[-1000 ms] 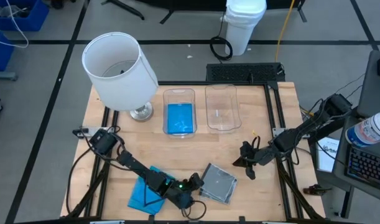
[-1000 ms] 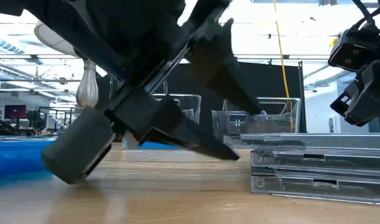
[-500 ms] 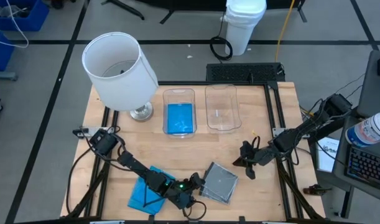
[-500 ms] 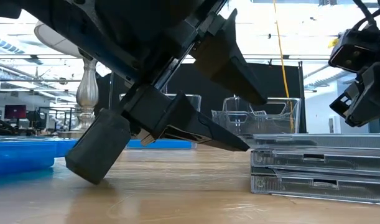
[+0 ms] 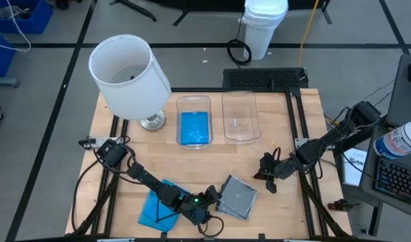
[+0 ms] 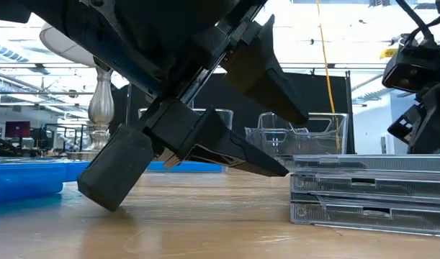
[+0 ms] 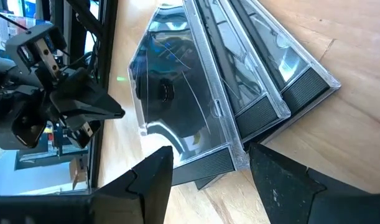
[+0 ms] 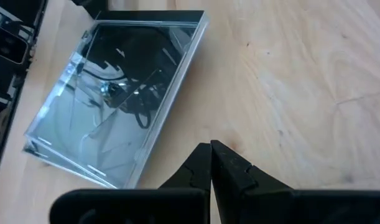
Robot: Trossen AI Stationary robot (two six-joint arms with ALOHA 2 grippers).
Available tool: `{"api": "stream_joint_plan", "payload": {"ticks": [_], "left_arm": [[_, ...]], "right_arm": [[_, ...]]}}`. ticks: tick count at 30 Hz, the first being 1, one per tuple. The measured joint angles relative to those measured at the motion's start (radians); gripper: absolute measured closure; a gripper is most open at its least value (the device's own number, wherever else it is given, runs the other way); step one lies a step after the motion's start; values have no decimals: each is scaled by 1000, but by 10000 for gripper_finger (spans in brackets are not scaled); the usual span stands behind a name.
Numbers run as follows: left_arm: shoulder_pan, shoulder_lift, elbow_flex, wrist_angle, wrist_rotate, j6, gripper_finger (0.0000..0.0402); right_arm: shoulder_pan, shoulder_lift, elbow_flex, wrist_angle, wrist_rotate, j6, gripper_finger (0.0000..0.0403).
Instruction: Pick & place jewel cases by type
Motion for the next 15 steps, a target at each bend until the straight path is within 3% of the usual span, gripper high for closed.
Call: {"api": "stream_joint_plan", "payload": {"ticks": [6, 15], "left_arm": [[6, 0, -1, -1, 3, -20, 188], [17, 0, -1, -4, 30, -49, 188]], "right_arm": [[2, 37, 0, 17, -42, 11, 403], [2, 175, 0, 191, -92, -1, 403]]}}
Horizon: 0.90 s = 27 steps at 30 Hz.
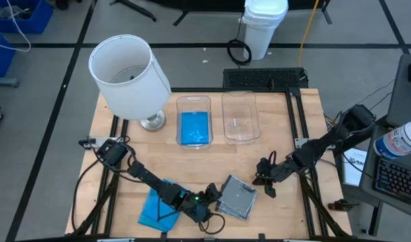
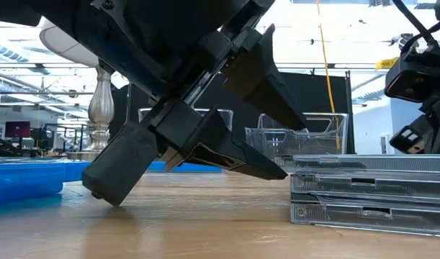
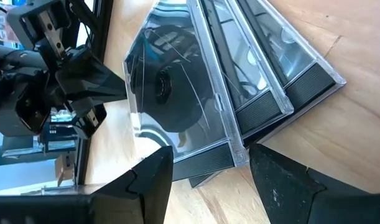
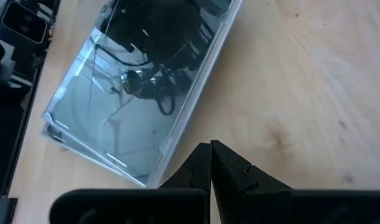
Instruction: Pick & place jewel cases by type
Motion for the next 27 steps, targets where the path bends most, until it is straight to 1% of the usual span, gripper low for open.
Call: {"api": "stream_joint_plan", "payload": {"ticks": [3, 10, 20, 27], "left_arm": [[0, 0, 0, 1, 5, -1, 188], [6, 0, 0, 1, 24, -5, 188], [23, 0, 0, 9, 48, -27, 188], [25, 0, 0, 10, 49, -31, 188]], "right_arm": [[0, 17, 0, 32, -17, -2, 403], [0, 18, 0, 85, -20, 4, 403], [0, 18, 0, 111, -21, 11, 403], [0, 18, 0, 116, -41, 12, 403]]}}
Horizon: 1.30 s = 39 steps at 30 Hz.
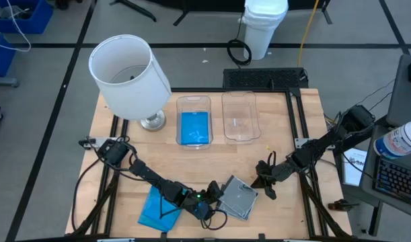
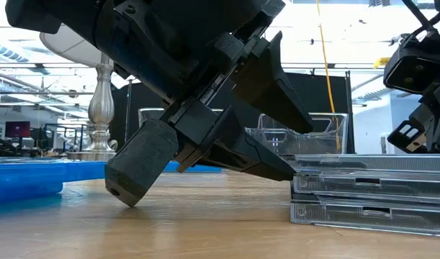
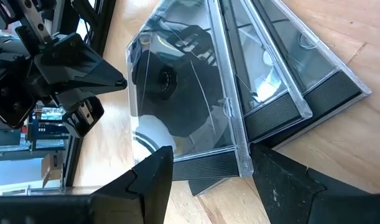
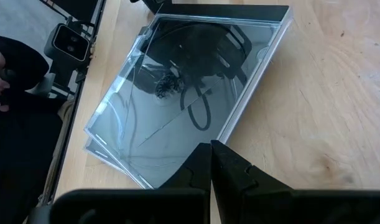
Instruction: Pick & place jewel cases by type
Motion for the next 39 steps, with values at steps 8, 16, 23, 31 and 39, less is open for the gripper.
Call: {"api": "stream_joint_plan", "payload": {"ticks": [8, 16, 23, 31, 39], "left_arm": [[1, 0, 0, -3, 0, -13, 188], [1, 0, 0, -5, 0, -17, 188], [1, 0, 0, -4, 1, -23, 188], [3, 0, 0, -5, 1, -21, 188], [3, 0, 0, -6, 1, -25, 188]], "right_arm": [[-3, -15, 0, -5, -4, -30, 403], [-2, -153, 39, -257, 52, -44, 403], [18, -111, 74, -298, 51, -4, 403], [26, -16, 97, -319, 47, 31, 403], [26, -2, 97, -177, 0, 15, 403]]}}
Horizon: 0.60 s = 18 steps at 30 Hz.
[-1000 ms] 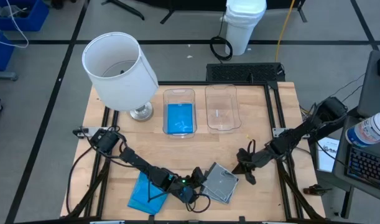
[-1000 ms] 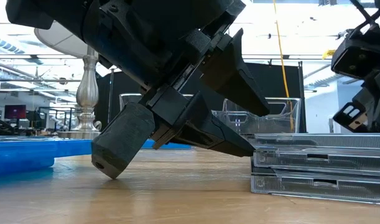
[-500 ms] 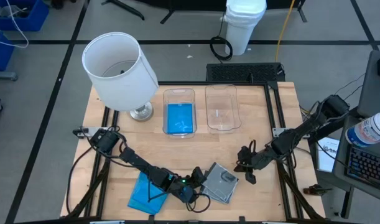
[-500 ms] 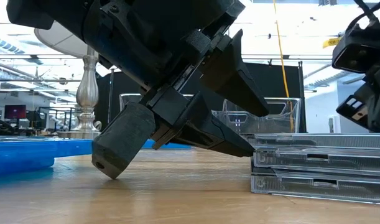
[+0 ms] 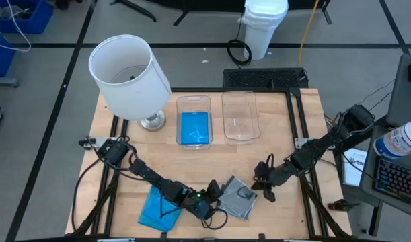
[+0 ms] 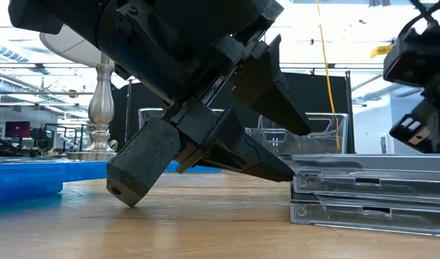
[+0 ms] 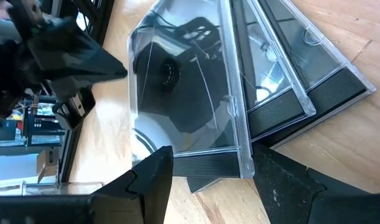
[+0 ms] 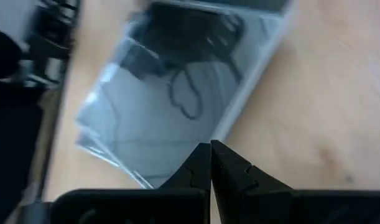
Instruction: Pick & place jewel cases by type
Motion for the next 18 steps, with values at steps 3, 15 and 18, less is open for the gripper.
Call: {"api": "stream_joint_plan", "payload": {"ticks": [3, 15, 18], "left_arm": [[1, 0, 0, -3, 1, 0, 188], [9, 0, 0, -21, 10, -34, 188], [11, 0, 0, -23, 9, -45, 188]], "right_arm": [[0, 0, 0, -12, -7, -3, 403], [0, 1, 0, -50, -5, 14, 403], [0, 17, 0, -7, -33, -8, 403]]}}
